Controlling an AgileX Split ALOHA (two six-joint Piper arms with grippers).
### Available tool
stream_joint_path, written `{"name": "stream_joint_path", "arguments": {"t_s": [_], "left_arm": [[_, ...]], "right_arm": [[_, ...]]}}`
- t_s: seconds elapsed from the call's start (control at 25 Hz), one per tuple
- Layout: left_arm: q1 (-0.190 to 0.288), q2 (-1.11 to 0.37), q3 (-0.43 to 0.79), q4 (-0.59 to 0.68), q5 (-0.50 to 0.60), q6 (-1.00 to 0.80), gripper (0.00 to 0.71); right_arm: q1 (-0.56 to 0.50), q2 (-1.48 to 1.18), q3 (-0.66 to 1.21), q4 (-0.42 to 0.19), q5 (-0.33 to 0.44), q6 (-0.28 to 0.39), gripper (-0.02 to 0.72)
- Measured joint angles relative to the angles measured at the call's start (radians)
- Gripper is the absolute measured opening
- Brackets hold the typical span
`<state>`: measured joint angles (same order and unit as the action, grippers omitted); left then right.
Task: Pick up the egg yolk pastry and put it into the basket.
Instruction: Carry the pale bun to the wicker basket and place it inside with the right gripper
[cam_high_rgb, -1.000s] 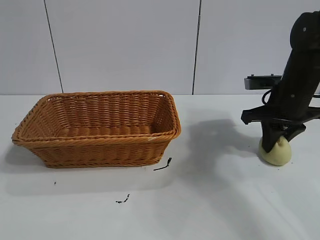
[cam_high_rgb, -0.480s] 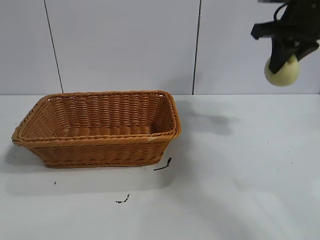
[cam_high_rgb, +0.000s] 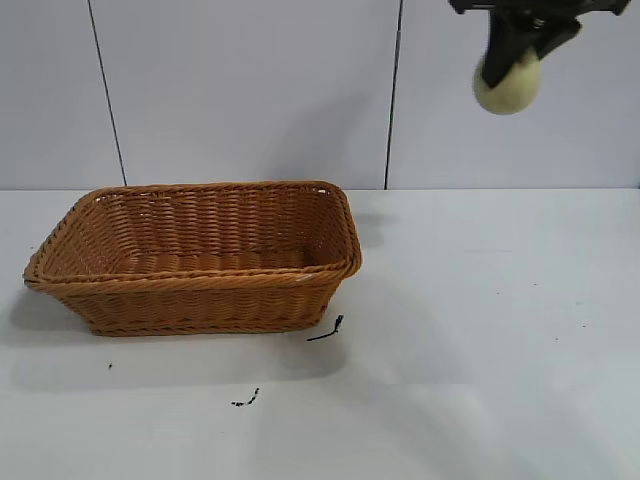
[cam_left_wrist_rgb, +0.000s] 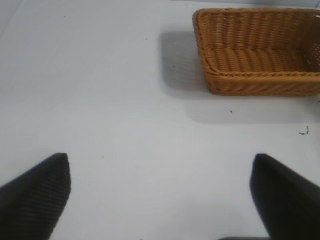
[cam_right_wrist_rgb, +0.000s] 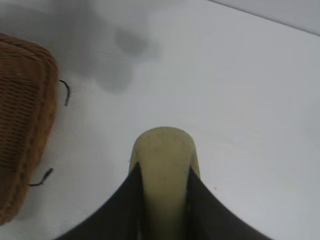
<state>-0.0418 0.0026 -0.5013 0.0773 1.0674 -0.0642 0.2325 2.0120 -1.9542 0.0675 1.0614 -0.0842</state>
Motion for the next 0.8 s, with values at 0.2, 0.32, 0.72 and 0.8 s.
{"name": "stream_joint_path", "arguments": {"t_s": [0.2, 0.32, 0.72, 0.8], "left_arm": [[0.0, 0.0, 0.0, 0.0, 0.0, 0.0, 0.696], [0.0, 0.0, 0.0, 0.0, 0.0, 0.0, 0.696], [0.0, 0.0, 0.0, 0.0, 0.0, 0.0, 0.696], [0.0, 0.0, 0.0, 0.0, 0.0, 0.0, 0.696]], "right_arm": [[0.159, 0.101, -0.144, 0.002, 0.02, 0.015, 0.115], [0.25, 0.161, -0.193, 0.002, 0.018, 0.019, 0.115], [0.42, 0.353, -0.211, 0.004, -0.187, 0.024, 0.115], [0.42, 0.397, -0.211, 0.004, -0.221, 0.024, 0.115]]}}
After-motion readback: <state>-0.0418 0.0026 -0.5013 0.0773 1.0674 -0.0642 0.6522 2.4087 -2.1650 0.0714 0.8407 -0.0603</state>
